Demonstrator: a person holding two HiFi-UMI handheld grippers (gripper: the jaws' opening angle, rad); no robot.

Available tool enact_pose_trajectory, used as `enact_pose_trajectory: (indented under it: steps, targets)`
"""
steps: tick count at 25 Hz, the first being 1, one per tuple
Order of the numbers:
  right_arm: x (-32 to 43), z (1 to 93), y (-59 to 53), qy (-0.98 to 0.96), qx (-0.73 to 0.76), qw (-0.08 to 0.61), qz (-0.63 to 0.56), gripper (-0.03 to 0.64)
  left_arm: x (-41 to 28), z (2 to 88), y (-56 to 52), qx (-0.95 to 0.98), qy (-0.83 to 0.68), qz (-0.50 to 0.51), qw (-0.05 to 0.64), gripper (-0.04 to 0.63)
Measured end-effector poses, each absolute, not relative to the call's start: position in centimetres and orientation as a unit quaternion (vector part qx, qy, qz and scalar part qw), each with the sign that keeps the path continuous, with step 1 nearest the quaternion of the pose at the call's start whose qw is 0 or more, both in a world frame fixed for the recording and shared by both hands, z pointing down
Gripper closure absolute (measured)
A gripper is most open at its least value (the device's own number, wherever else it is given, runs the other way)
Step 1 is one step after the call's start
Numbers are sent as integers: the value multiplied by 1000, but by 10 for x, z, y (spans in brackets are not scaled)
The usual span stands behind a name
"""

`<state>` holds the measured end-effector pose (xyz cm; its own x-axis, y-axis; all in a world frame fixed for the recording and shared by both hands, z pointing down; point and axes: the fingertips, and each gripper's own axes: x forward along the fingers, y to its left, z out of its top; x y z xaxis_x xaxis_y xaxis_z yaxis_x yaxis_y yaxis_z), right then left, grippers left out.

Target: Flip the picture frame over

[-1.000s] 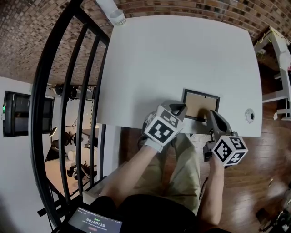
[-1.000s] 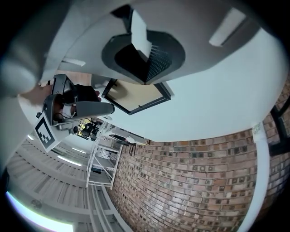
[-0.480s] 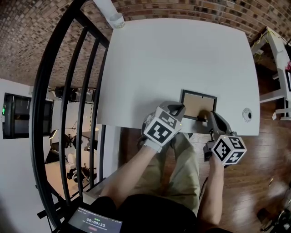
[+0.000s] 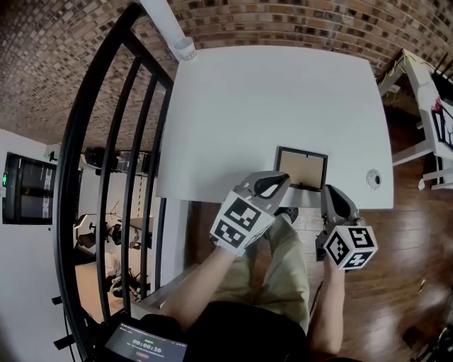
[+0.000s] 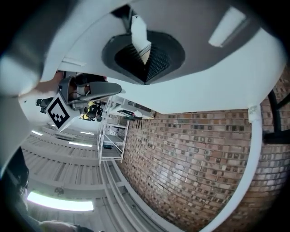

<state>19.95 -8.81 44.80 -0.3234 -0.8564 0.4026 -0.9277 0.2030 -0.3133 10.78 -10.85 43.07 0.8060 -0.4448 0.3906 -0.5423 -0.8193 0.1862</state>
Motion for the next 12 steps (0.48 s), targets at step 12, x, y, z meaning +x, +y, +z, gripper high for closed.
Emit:
enact_pose_trajectory:
  steps: [12]
  targets:
    - [168, 378, -29, -796, 567, 69, 199, 624, 98, 349, -50, 955, -254, 116, 102, 580]
